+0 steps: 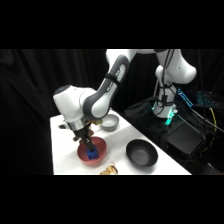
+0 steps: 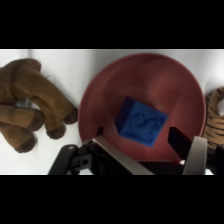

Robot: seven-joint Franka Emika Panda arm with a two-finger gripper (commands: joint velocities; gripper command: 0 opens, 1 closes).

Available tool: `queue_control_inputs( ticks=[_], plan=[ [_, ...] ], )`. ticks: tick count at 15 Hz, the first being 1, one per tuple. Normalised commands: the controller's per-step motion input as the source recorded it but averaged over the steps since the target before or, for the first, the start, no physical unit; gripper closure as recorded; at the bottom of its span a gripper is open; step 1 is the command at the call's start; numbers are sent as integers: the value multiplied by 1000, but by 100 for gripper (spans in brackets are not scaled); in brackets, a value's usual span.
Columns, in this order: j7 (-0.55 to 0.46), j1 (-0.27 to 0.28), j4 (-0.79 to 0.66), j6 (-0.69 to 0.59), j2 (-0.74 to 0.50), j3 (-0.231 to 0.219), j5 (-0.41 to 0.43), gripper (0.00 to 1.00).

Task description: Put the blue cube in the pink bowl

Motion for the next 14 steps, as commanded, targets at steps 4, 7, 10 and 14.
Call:
queue_control_inputs(
  ticks=[4,7,10,14],
  plan=[
    [21,28,-79,-283,-337,12,-31,0],
    [104,65,-118,-342,-438,-8,-46,0],
    [127,67,-99,-343,-433,-29,-66,0],
    [111,63,-63,-308,-382,-36,-76,0]
  ],
)
